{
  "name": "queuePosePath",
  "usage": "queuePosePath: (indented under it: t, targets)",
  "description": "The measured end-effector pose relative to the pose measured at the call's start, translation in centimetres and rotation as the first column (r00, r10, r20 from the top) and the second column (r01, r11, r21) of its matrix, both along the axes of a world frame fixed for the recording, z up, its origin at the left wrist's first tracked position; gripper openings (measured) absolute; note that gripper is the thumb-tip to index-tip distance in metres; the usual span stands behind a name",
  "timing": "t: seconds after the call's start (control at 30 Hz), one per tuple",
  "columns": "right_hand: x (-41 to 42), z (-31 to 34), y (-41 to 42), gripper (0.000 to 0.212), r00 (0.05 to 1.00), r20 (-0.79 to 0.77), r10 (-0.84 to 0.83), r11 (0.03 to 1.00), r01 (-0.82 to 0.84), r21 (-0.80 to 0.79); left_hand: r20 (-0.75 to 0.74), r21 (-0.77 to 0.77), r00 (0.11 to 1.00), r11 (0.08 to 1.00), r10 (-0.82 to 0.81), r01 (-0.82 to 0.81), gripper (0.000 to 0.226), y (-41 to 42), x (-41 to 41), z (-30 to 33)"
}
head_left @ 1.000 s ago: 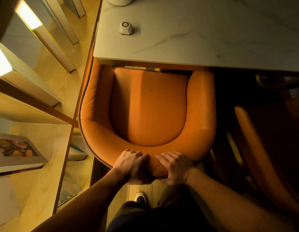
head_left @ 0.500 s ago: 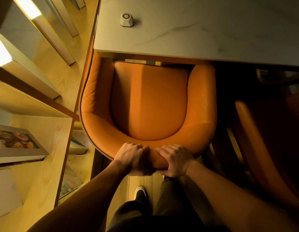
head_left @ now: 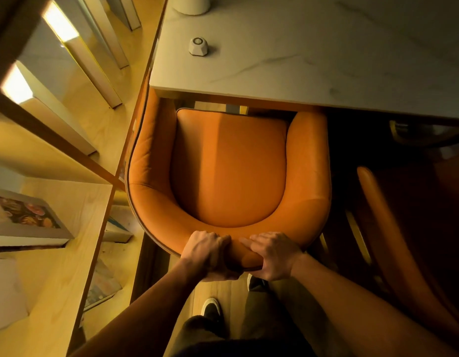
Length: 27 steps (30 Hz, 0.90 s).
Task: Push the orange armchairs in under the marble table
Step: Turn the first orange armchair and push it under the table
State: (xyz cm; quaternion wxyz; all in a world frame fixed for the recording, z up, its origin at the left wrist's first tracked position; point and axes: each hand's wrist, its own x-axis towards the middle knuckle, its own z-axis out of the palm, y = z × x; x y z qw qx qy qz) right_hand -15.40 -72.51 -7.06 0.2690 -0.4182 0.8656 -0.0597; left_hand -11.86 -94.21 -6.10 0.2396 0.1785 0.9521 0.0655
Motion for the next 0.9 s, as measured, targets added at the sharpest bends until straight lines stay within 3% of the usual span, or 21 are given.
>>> queuePosePath:
  t: [0.33, 0.67, 0.9]
  targets:
    - [0.2, -0.5, -0.2, 0.084, 0.999, -0.006, -0.032, 0.999, 0.032, 0.015, -0.001, 0.017, 0.998, 0.998, -0.061, 0.061, 0.079, -0.6, -0.3, -0.2]
    - [0.4, -1.2, -0.1, 0.087, 0.994, 0.02, -0.107, 0.992, 0.108, -0.063, -0.012, 0.07, 1.0, 0.998, 0.002, -0.002, 0.093, -0.9, 0.2, 0.0]
    - [-2.3, -2.0, 5.2, 0.097, 0.992, 0.123, 0.006, 0.999, 0.0, -0.051, 0.007, 0.036, 0.997, 0.996, 0.077, -0.078, 0.096, -0.2, 1.2, -0.2]
